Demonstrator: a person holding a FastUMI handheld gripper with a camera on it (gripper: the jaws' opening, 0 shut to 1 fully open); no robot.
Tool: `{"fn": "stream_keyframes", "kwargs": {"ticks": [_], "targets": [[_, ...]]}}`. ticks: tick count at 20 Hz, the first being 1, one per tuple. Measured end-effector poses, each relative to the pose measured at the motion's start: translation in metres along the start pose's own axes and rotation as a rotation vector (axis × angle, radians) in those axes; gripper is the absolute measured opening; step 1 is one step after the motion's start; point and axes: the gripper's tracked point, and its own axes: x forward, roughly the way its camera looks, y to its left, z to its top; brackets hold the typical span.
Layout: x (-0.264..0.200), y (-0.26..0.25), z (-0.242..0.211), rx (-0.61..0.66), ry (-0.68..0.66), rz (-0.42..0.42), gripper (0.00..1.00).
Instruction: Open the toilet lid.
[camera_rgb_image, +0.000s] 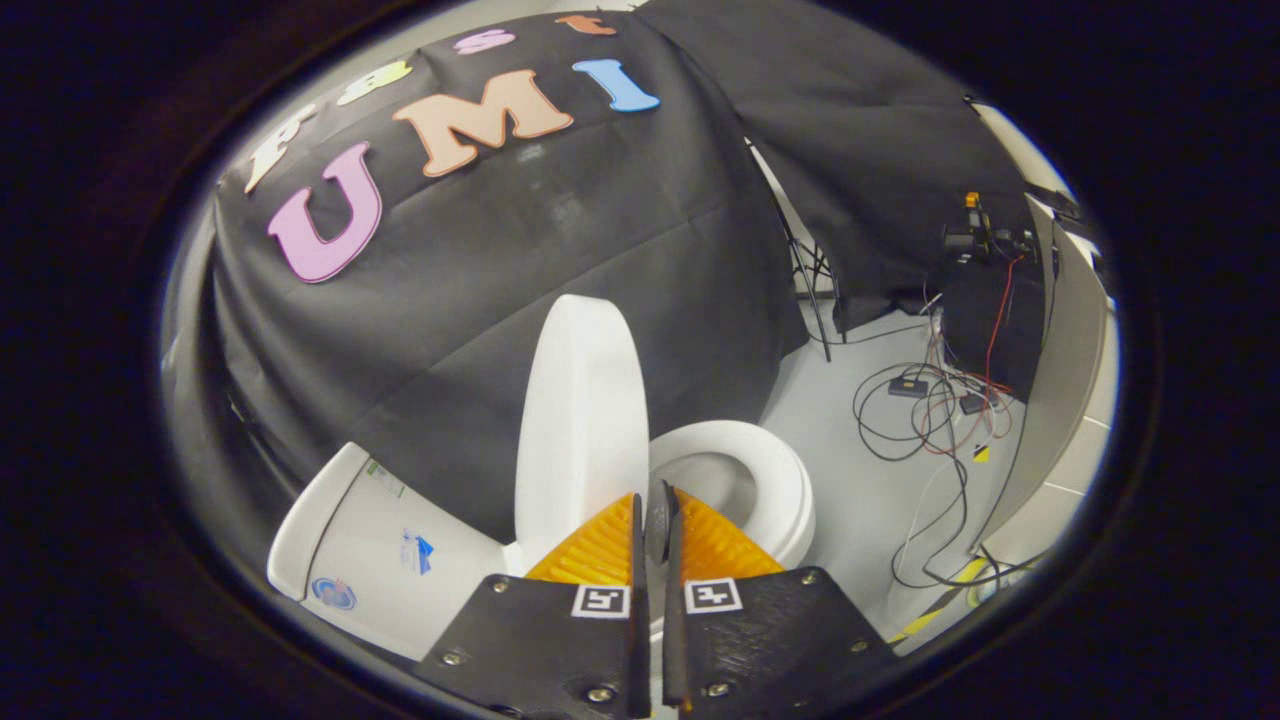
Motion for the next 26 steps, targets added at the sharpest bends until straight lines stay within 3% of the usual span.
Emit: {"fn": "stream_keyframes", "kwargs": {"ticks": [26], "targets": [[-0.053, 0.095, 0.001, -0.21, -0.038, 0.106, 0.06]]}}
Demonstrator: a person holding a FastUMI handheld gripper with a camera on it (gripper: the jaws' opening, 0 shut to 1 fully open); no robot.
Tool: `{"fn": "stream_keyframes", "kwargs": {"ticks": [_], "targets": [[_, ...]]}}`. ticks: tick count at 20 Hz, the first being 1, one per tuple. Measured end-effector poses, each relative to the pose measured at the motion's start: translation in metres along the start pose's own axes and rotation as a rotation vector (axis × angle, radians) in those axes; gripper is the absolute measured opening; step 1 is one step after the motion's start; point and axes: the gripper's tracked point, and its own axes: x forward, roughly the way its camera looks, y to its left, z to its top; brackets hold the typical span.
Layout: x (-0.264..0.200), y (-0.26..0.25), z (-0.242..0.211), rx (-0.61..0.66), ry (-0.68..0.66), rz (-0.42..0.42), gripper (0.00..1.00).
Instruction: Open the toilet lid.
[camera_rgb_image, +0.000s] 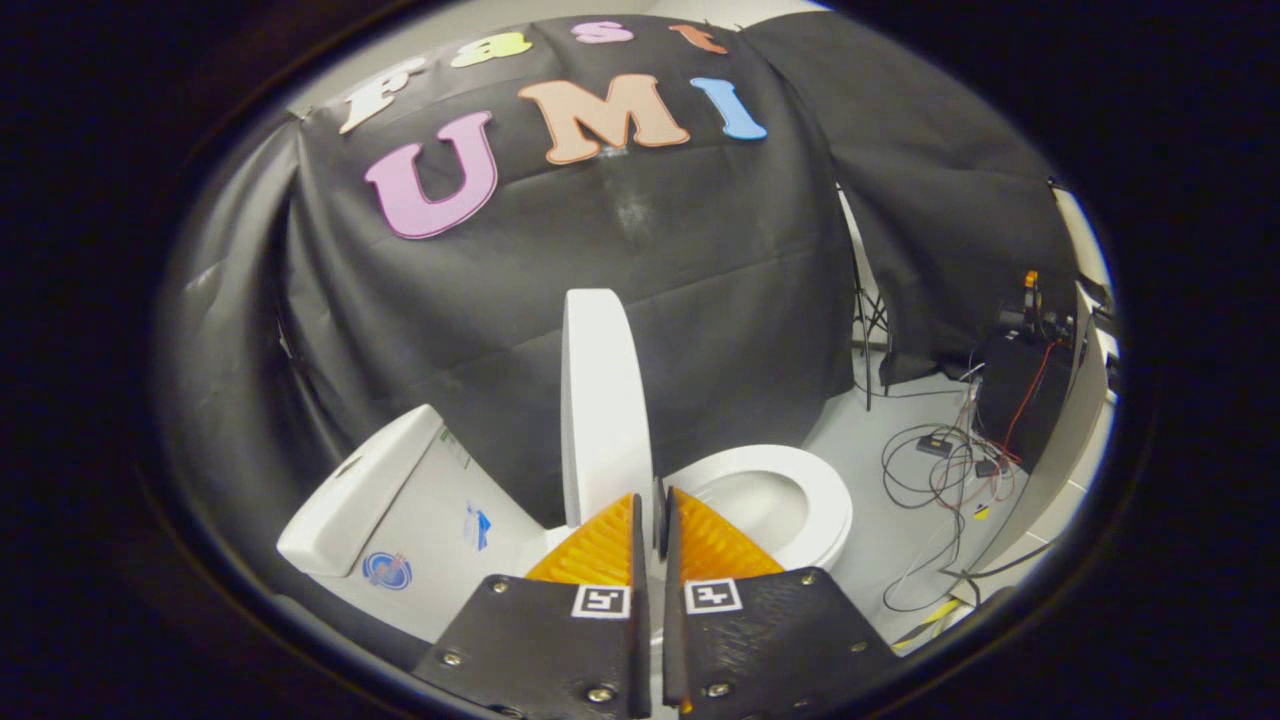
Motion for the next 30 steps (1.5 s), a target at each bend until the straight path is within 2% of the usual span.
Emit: {"fn": "stream_keyframes", "kwargs": {"ticks": [8, 11, 30], "targets": [[-0.012, 0.036, -0.001, -0.064, -0.05, 0.036, 0.06], [-0.012, 0.048, -0.008, -0.124, -0.049, 0.041, 0.06], [-0.028, 0.118, -0.036, -0.085, -0.052, 0.19, 0.06]]}}
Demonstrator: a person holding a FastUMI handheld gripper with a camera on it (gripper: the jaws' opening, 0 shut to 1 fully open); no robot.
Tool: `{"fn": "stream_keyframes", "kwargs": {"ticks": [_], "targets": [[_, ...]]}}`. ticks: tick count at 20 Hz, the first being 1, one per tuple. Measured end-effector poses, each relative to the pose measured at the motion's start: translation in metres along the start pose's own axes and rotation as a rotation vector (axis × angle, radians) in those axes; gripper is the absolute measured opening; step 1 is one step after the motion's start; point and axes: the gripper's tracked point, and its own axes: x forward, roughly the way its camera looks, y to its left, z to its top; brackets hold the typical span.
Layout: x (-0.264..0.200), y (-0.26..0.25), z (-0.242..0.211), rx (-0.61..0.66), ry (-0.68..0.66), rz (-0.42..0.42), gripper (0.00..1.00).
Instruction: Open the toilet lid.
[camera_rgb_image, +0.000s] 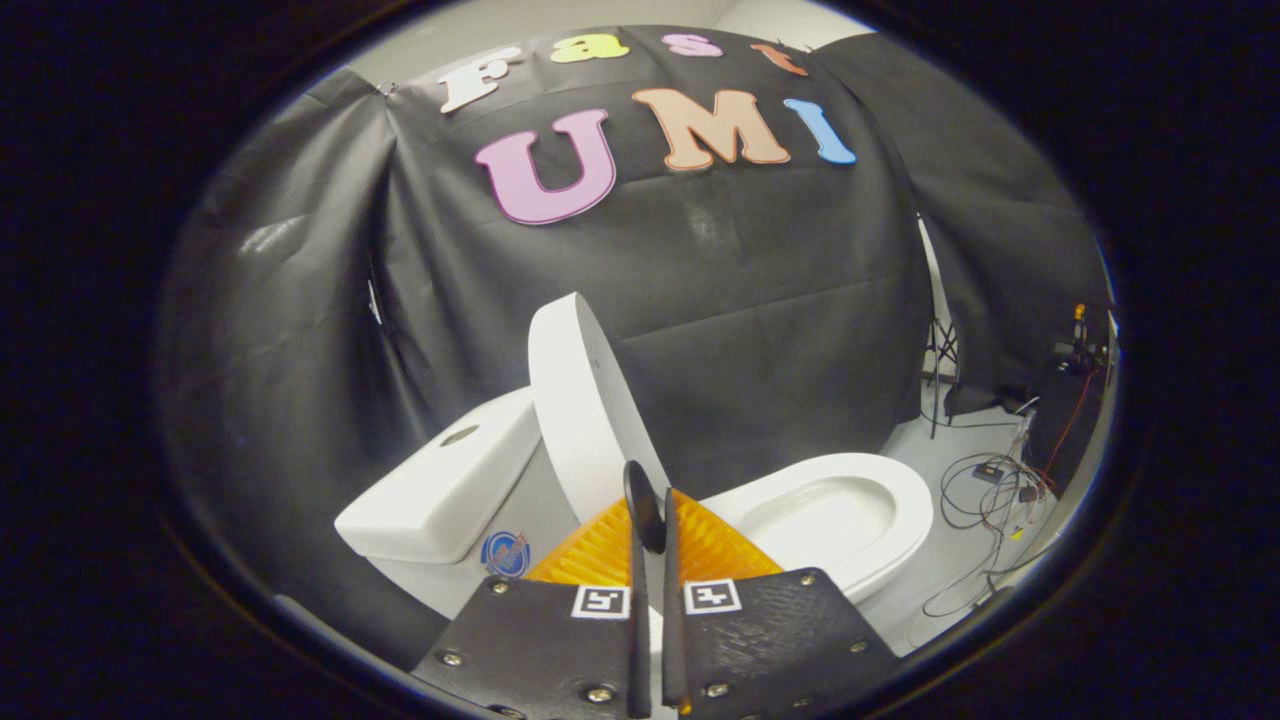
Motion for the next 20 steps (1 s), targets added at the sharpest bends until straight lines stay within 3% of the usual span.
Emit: {"fn": "stream_keyframes", "kwargs": {"ticks": [20], "targets": [[0.006, 0.039, -0.019, -0.002, 0.035, 0.095, 0.11]]}}
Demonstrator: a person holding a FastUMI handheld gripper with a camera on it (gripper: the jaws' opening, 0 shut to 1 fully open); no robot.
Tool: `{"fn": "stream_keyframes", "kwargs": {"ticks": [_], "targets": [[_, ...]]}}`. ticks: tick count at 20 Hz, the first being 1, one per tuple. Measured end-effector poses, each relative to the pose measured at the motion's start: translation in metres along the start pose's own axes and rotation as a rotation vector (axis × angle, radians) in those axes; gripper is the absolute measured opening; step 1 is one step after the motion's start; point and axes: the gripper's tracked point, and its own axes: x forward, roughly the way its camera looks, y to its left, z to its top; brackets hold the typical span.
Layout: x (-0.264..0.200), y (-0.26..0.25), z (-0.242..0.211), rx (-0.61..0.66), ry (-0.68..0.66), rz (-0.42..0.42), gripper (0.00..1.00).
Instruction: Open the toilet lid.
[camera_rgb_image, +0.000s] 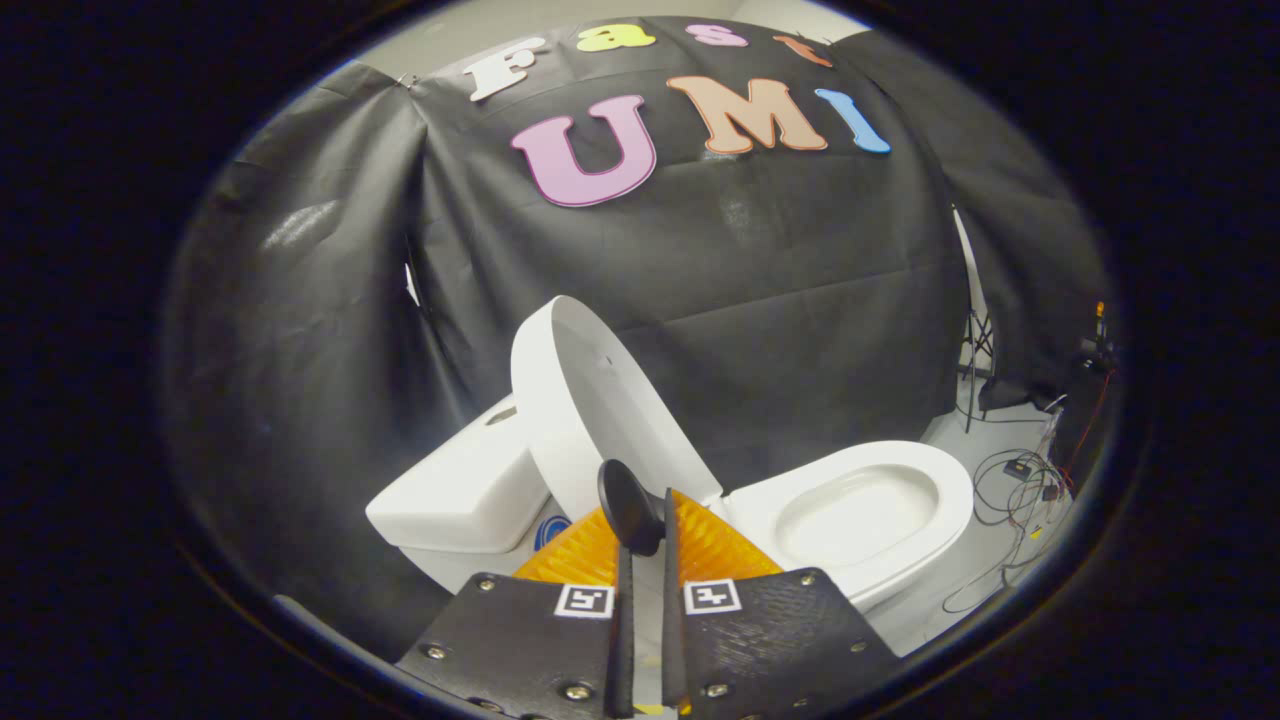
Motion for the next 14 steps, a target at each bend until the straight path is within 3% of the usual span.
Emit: {"fn": "stream_keyframes", "kwargs": {"ticks": [8, 11, 14], "targets": [[0.003, 0.008, -0.003, -0.111, -0.008, -0.004, 0.11], [0.005, 0.022, -0.011, -0.133, 0.026, 0.049, 0.14], [0.005, 0.037, -0.008, -0.083, 0.037, 0.136, 0.6]]}}
